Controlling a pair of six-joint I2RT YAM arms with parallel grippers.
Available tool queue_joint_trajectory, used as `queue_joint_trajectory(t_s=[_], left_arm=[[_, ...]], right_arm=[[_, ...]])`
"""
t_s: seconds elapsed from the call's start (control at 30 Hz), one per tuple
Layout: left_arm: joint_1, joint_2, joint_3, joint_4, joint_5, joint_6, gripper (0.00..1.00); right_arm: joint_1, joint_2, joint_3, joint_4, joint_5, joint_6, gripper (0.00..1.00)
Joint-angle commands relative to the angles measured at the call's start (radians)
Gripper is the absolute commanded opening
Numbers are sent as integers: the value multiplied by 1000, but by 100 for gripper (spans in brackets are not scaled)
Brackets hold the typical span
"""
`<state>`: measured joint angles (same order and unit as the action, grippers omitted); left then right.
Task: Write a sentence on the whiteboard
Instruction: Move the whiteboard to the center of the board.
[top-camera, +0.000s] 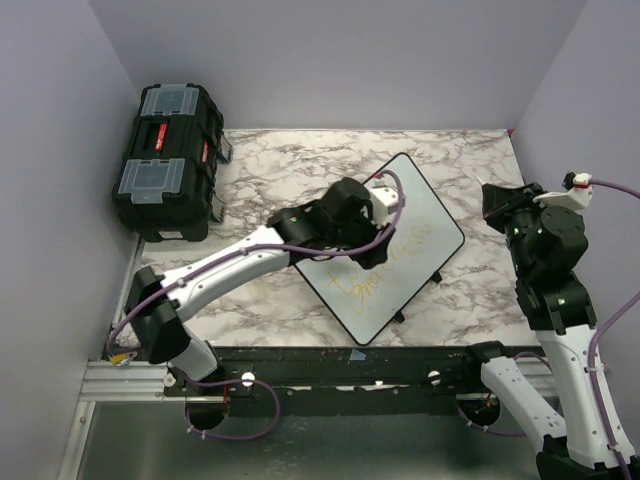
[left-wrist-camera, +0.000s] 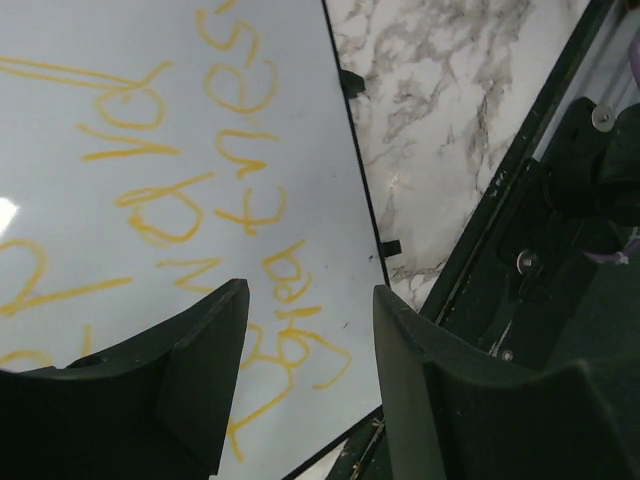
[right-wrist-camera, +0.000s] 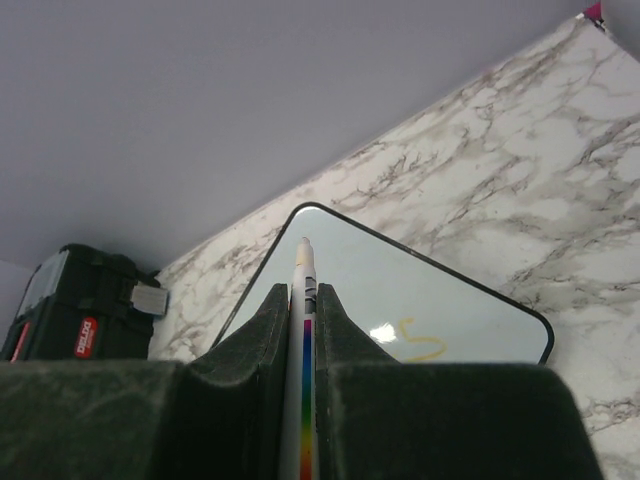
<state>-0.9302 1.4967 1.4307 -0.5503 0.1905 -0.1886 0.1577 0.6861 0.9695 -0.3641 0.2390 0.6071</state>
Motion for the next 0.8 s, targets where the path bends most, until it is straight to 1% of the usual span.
queue_joint_trajectory(t_s=[0.0,0.1,0.2,0.43,0.5,0.63,0.77], left_arm=[[-116,171,52,99,62,24,53],[-178,284,108,110,78,41,51],[-210,371,151,125,92,40,47],[-252,495,200,166,112,37,41],[-260,528,215,176,109,38,38],[-266,564,211,235,92,41,34],[-266,626,253,228,97,49,29]], right_arm=[[4,-6,61,-40,74,-25,1],[3,-13,81,-54,104,-29,1],[3,-13,101,-64,122,-30,1],[3,-8,125,-62,136,-29,1],[3,-10,122,-61,136,-29,1],[4,-11,121,-61,139,-31,1],[3,-16,123,-64,146,-36,1]])
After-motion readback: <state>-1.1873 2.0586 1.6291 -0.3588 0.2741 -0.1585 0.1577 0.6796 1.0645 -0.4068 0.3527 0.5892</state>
